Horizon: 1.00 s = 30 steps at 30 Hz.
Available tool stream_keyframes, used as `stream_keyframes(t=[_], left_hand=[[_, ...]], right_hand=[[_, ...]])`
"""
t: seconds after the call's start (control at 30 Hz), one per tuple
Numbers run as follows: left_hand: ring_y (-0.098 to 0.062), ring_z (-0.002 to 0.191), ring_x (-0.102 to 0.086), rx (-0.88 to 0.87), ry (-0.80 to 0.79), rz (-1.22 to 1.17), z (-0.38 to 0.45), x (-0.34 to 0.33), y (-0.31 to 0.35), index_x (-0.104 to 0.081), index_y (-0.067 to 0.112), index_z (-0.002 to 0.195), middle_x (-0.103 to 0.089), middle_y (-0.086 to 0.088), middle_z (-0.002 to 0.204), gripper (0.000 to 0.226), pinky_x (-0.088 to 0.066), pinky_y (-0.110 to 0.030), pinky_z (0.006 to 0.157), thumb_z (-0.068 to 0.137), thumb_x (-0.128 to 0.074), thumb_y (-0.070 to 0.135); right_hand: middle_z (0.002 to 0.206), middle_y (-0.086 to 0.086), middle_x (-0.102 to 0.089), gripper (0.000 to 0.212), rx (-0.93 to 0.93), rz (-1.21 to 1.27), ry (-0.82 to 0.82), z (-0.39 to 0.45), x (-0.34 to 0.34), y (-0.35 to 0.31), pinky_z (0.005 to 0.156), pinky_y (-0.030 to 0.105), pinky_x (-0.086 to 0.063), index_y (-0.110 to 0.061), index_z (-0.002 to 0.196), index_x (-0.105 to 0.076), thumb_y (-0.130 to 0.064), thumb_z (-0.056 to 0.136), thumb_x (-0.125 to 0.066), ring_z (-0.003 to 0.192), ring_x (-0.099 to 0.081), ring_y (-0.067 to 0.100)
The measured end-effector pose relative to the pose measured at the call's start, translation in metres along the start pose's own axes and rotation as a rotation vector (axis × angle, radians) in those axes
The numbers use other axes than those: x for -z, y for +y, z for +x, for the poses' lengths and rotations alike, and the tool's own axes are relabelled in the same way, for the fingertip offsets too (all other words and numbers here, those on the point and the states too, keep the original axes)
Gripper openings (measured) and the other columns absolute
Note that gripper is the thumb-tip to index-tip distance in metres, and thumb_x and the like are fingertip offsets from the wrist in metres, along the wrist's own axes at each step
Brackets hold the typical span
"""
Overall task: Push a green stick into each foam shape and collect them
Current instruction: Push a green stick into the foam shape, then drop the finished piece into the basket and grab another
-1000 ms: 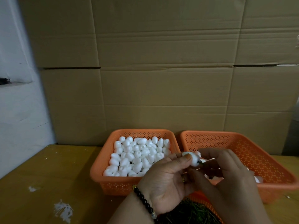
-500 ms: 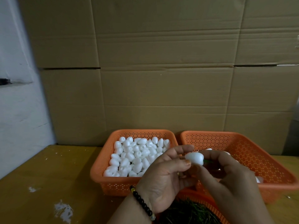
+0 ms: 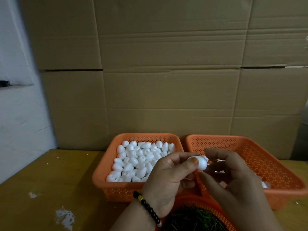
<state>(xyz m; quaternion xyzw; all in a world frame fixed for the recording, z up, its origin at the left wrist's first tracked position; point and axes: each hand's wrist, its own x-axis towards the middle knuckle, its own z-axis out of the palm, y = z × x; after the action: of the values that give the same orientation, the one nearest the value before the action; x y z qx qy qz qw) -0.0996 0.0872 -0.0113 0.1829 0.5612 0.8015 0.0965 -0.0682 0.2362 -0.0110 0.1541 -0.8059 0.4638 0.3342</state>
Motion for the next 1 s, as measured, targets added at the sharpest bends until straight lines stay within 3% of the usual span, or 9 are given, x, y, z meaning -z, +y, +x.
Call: stream_keyframes(t=[0.13,0.27,0.33,0.43,0.63,0.73,0.83,0.9,1.0], left_hand=[[-0.004,0.065,-0.056,-0.061,0.055,0.109,0.000,-0.002,0.000,-0.077,0.022,0.081,-0.068,0.002,0.077,0.026,-0.049,-0.023,0.064,0.062,-0.081,0.039],[-0.005,0.064,-0.056,-0.070,0.071,0.126,0.000,-0.001,0.002,-0.076,0.020,0.082,-0.065,-0.002,0.073,0.027,-0.049,-0.023,0.063,0.065,-0.079,0.042],[-0.007,0.072,-0.058,-0.070,0.042,0.117,-0.001,-0.001,0.002,-0.076,0.022,0.092,-0.069,-0.011,0.087,0.032,-0.049,-0.027,0.070,0.067,-0.074,0.043],[-0.006,0.077,-0.060,-0.069,0.021,0.112,-0.001,0.000,0.002,-0.074,0.027,0.100,-0.070,-0.001,0.090,0.026,-0.050,-0.029,0.074,0.076,-0.066,0.032],[-0.012,0.082,-0.060,-0.061,0.044,0.142,0.000,0.001,0.000,-0.074,0.028,0.097,-0.069,-0.004,0.093,0.022,-0.051,-0.025,0.073,0.076,-0.067,0.031],[-0.009,0.079,-0.058,-0.045,0.060,0.163,0.001,0.000,-0.002,-0.074,0.028,0.095,-0.069,-0.003,0.092,0.022,-0.050,-0.022,0.070,0.074,-0.069,0.034],[-0.004,0.072,-0.059,-0.020,0.074,0.199,0.002,0.000,-0.003,-0.074,0.030,0.091,-0.066,0.006,0.080,0.016,-0.049,-0.020,0.064,0.077,-0.070,0.036],[-0.004,0.068,-0.058,-0.014,0.122,0.208,0.003,0.003,-0.001,-0.074,0.027,0.089,-0.063,0.007,0.073,0.006,-0.049,-0.022,0.062,0.084,-0.070,0.031],[-0.005,0.063,-0.055,-0.047,0.231,0.275,0.006,0.010,0.003,-0.069,0.021,0.093,-0.060,0.005,0.074,0.006,-0.049,-0.023,0.059,0.089,-0.065,0.019]], right_hand=[[0.094,-0.015,-0.062,0.030,0.120,-0.025,0.004,0.001,-0.003,0.001,0.064,0.012,-0.052,-0.038,0.093,-0.064,-0.020,0.070,-0.074,0.083,-0.064,0.006],[0.089,0.000,-0.070,0.025,-0.074,0.256,-0.085,0.001,-0.004,-0.001,0.068,0.027,-0.057,-0.034,0.093,-0.068,-0.030,0.068,-0.071,0.079,-0.068,0.016],[0.087,0.005,-0.072,0.027,-0.182,0.422,-0.130,0.002,-0.003,-0.002,0.065,0.025,-0.057,-0.029,0.094,-0.070,-0.029,0.067,-0.070,0.077,-0.069,0.020],[0.087,0.012,-0.073,0.026,-0.309,0.641,-0.169,0.004,-0.002,-0.003,0.065,0.022,-0.056,-0.022,0.095,-0.074,-0.021,0.070,-0.067,0.080,-0.071,0.022],[0.087,0.009,-0.074,0.029,-0.323,0.660,-0.180,0.003,-0.003,-0.002,0.066,0.019,-0.055,-0.021,0.097,-0.075,-0.021,0.069,-0.067,0.080,-0.071,0.015],[0.086,0.008,-0.073,0.030,-0.303,0.589,-0.121,0.002,-0.005,0.002,0.060,0.019,-0.055,-0.018,0.093,-0.070,-0.015,0.063,-0.071,0.074,-0.070,0.014],[0.077,0.001,-0.071,0.023,-0.292,0.437,-0.098,0.002,-0.003,0.002,0.054,0.021,-0.053,-0.028,0.086,-0.067,-0.031,0.064,-0.071,0.062,-0.065,0.008],[0.071,-0.006,-0.068,0.024,-0.266,0.161,-0.032,0.005,0.004,0.011,0.051,0.021,-0.050,-0.034,0.084,-0.062,-0.049,0.066,-0.066,0.060,-0.063,0.001],[0.067,-0.018,-0.060,0.022,-0.182,-0.348,0.041,0.014,0.020,0.031,0.053,0.024,-0.043,-0.036,0.092,-0.052,-0.054,0.081,-0.057,0.062,-0.060,0.000]])
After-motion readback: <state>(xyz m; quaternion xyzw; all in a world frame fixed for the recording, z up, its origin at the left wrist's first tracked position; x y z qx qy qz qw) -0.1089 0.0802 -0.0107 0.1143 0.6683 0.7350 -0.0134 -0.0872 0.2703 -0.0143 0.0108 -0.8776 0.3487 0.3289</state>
